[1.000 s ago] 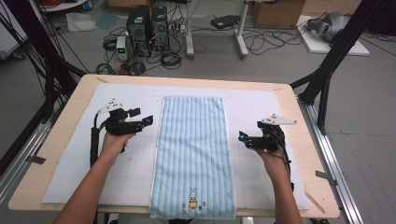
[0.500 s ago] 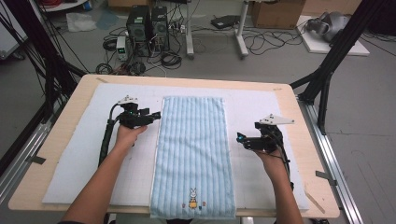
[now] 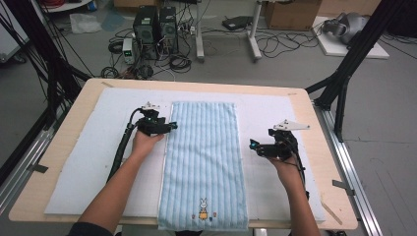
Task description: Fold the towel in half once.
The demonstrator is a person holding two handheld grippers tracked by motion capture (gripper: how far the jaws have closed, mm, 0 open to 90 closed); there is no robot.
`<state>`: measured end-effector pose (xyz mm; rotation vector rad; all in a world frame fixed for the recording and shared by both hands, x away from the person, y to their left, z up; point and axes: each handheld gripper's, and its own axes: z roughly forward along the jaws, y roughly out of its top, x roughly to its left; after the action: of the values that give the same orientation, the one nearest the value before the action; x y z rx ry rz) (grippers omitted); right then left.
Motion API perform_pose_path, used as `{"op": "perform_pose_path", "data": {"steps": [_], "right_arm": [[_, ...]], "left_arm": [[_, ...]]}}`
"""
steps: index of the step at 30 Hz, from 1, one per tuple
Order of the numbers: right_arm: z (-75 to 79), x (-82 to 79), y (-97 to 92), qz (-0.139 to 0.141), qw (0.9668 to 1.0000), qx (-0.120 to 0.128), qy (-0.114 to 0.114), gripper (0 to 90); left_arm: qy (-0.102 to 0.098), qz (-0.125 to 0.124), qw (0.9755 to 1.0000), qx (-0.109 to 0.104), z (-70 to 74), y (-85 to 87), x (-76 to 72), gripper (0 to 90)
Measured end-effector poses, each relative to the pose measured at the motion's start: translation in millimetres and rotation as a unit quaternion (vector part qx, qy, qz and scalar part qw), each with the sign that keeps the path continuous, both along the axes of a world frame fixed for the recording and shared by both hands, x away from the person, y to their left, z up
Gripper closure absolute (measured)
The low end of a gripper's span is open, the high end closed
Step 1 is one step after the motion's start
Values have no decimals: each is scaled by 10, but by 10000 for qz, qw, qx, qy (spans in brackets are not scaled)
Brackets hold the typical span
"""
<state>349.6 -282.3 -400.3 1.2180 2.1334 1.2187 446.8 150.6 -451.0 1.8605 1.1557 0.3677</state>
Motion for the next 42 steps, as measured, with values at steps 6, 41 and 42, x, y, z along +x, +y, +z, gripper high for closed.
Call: {"op": "perform_pose_path", "data": {"steps": [6, 41, 42], "right_arm": [[13, 41, 20, -6, 10000, -46, 44, 110], [-353, 1178, 587, -303, 9933, -426, 1032, 445], [-364, 1184, 595, -277, 9936, -408, 1015, 452]], "left_arm": [[-76, 31, 9987, 494, -8, -92, -20, 481], [54, -317, 9993, -194, -2, 27, -1, 872], [58, -320, 9993, -190, -2, 28, -1, 872]]}}
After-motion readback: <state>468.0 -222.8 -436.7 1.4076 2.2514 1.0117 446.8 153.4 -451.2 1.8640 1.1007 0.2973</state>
